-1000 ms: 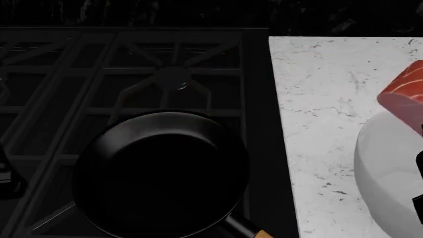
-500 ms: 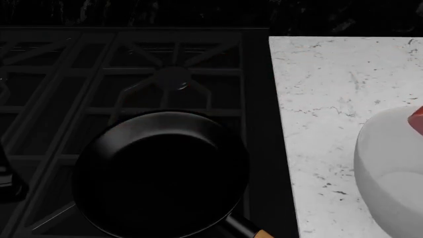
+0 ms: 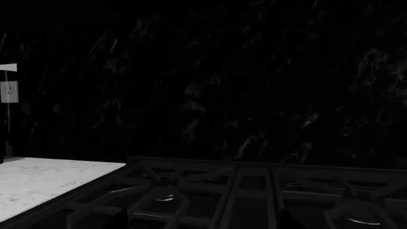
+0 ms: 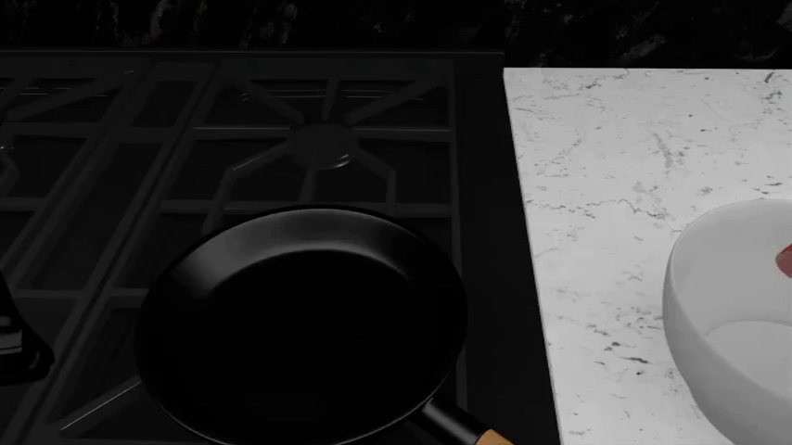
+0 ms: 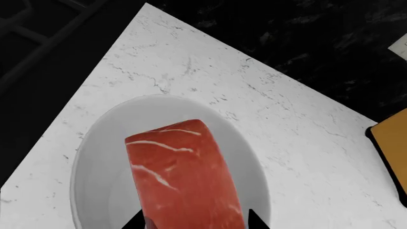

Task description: Pick the pork loin from the pan and place it in the bowl.

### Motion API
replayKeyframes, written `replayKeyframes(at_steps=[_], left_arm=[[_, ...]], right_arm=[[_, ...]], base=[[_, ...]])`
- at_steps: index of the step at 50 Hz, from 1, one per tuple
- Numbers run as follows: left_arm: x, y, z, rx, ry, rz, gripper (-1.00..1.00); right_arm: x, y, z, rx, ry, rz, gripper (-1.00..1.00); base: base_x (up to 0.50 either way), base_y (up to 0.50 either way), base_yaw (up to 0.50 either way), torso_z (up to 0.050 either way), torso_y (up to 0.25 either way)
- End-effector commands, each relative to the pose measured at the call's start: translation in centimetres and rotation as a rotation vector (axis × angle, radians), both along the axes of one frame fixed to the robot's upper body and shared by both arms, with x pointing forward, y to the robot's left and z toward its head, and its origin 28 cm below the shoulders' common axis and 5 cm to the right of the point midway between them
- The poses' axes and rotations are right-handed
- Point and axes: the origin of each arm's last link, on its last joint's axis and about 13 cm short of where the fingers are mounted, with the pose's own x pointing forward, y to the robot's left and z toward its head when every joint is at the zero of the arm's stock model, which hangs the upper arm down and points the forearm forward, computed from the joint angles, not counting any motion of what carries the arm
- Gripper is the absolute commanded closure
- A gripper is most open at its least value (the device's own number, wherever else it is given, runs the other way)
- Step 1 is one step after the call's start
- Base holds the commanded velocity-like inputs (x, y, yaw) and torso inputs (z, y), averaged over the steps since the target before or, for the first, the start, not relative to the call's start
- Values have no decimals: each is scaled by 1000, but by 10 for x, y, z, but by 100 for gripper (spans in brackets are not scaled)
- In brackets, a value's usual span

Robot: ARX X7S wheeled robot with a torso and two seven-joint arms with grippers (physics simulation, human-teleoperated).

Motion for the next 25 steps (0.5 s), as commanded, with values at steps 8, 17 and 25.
replayKeyframes(at_steps=[8, 17, 25], left_arm=[[0, 1, -2, -7, 7, 5, -100], [-1, 2, -5, -13, 13, 8, -100], [-2, 2, -14, -15, 13, 11, -100]], right_arm=[[7, -2, -6, -15, 6, -18, 100], [14, -1, -10, -24, 24, -20, 100], [17, 0, -10, -34, 37, -19, 100]], base=[[0, 0, 0, 0, 0], [0, 0, 0, 0, 0], [0, 0, 0, 0, 0]])
